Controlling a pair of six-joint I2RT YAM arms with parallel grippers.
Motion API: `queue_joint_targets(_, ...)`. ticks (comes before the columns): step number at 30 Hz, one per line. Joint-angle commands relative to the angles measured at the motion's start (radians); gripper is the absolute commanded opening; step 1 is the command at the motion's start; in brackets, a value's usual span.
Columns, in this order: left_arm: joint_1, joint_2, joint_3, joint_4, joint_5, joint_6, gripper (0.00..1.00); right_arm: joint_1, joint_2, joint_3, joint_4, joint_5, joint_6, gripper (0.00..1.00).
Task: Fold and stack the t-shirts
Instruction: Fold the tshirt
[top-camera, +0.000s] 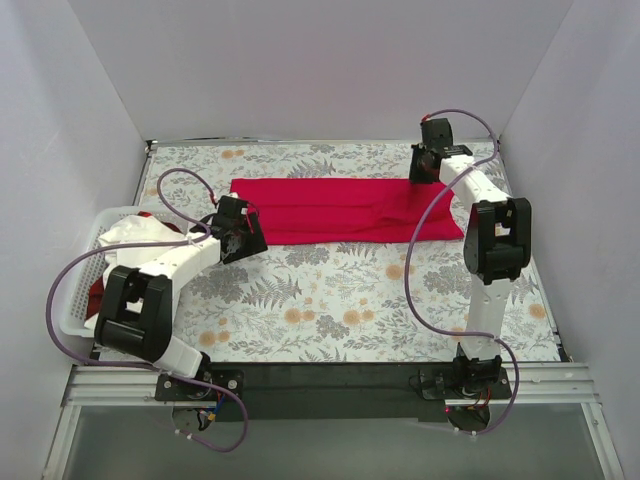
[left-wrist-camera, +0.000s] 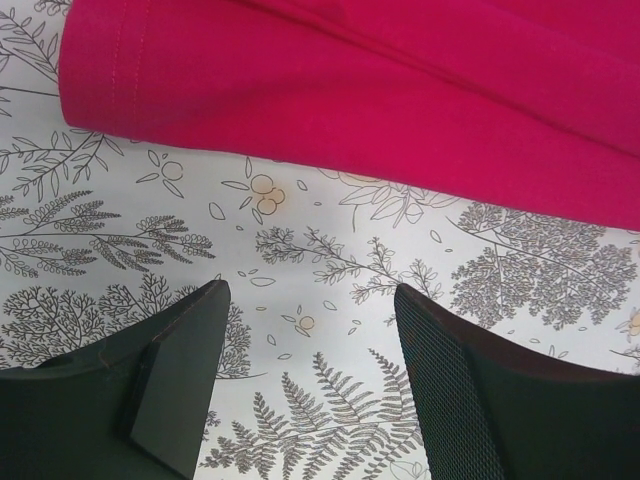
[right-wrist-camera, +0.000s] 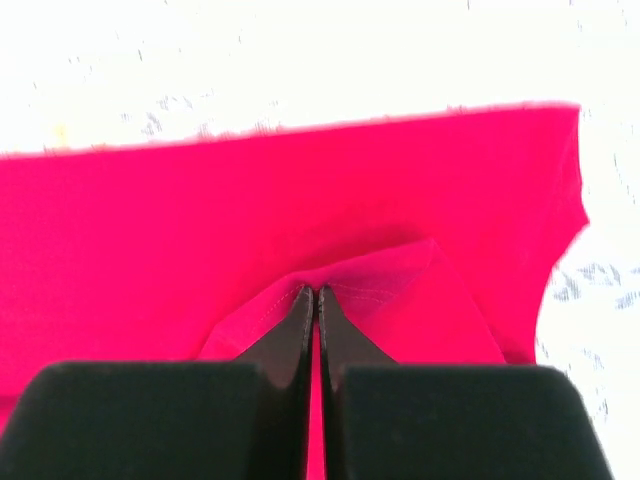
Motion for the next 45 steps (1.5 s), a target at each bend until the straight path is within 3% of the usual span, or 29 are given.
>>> queue_joint_targets(1, -0.005, 0.006, 0.024, -0.006, -0.023, 0.012, 0.66, -0.003, 0.068, 0.127, 0.008, 0.004, -0.003, 0.01)
queue_joint_targets(7, -0.005, 0.038, 0.029, -0.008, -0.023, 0.010, 0.66, -0.015, 0.156, 0.236, 0.026, 0.009, 0.014, 0.01)
queue_joint_targets(17, -0.005, 0.063, 0.033, -0.016, -0.026, 0.007, 0.66, -0.058, 0.208, 0.239, 0.074, -0.014, 0.089, 0.01)
queue_joint_targets(29, -0.005, 0.066, 0.036, -0.025, -0.043, -0.004, 0.66, -0.091, 0.134, 0.184, 0.080, -0.060, 0.092, 0.43)
queue_joint_targets(34, 0.043, 0.056, 0.071, -0.025, 0.004, -0.062, 0.65, -0.127, -0.020, 0.043, 0.091, -0.113, 0.077, 0.46)
queue_joint_targets(38, 0.102, 0.089, 0.142, -0.031, 0.057, -0.105, 0.64, -0.153, -0.152, -0.188, 0.161, -0.232, 0.075, 0.45)
queue_joint_targets(45, 0.118, 0.229, 0.301, -0.068, 0.008, -0.116, 0.47, -0.154, -0.321, -0.442, 0.232, -0.294, 0.075, 0.45)
